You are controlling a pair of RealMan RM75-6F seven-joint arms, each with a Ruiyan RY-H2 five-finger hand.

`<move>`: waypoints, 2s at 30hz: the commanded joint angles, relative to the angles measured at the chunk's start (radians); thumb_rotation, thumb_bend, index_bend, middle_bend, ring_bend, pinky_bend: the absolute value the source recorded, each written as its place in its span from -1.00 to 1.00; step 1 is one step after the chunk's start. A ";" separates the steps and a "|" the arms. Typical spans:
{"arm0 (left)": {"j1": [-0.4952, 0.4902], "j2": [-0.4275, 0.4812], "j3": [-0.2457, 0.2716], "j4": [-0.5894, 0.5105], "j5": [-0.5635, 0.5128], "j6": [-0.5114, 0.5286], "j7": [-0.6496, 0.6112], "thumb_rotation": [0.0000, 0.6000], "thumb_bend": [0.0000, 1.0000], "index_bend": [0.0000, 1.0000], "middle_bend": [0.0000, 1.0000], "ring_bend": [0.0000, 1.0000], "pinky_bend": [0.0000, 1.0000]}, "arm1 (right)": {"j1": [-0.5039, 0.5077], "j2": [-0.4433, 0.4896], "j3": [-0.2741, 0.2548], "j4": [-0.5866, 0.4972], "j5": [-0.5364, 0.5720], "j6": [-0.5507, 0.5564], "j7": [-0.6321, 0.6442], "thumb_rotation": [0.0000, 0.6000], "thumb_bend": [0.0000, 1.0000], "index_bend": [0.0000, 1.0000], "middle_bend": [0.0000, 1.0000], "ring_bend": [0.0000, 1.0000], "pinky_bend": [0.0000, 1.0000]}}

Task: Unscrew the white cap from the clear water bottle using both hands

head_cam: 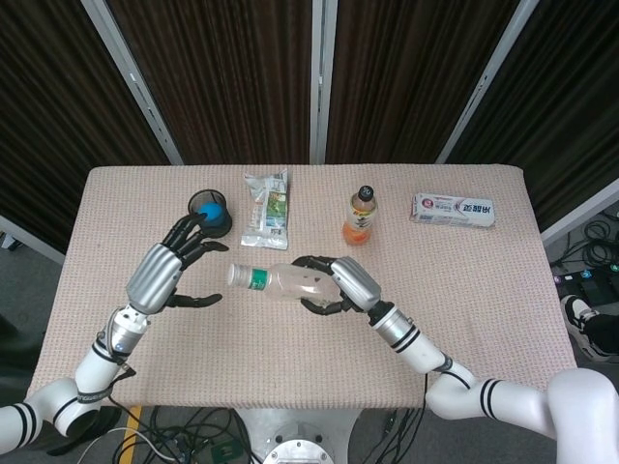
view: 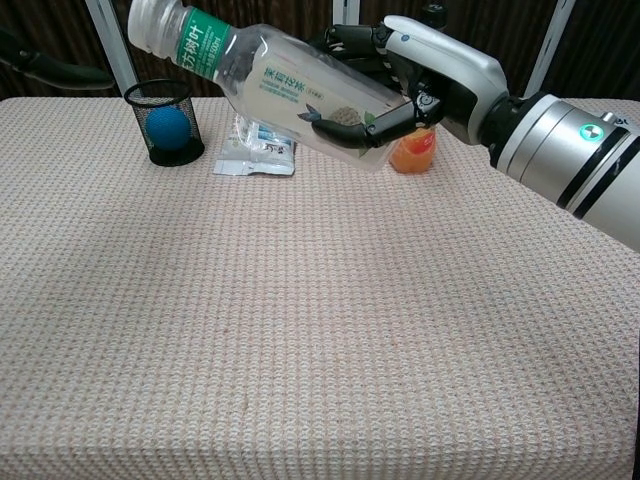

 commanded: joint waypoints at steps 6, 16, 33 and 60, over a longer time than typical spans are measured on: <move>-0.010 -0.010 0.002 0.014 0.022 0.011 -0.032 1.00 -0.68 -0.32 -0.67 -0.95 -0.91 | 0.002 -0.004 -0.002 0.000 -0.003 -0.001 0.006 1.00 0.25 0.36 -0.02 -0.17 0.04; -0.025 -0.004 0.012 0.018 0.038 -0.001 -0.046 1.00 -0.50 -0.32 -0.67 -0.95 -0.91 | 0.005 -0.006 -0.001 0.000 -0.003 -0.003 0.006 1.00 0.25 0.36 -0.01 -0.17 0.05; -0.029 0.004 0.023 0.018 0.043 -0.003 -0.043 1.00 -0.36 -0.30 -0.67 -0.95 -0.91 | 0.009 -0.004 0.000 0.001 0.000 -0.008 0.008 1.00 0.25 0.36 -0.01 -0.15 0.06; -0.036 0.000 0.025 0.023 0.040 -0.001 -0.055 1.00 -0.30 -0.12 -0.67 -0.95 -0.91 | 0.014 -0.009 0.002 0.013 0.005 -0.015 0.011 1.00 0.25 0.36 -0.01 -0.15 0.06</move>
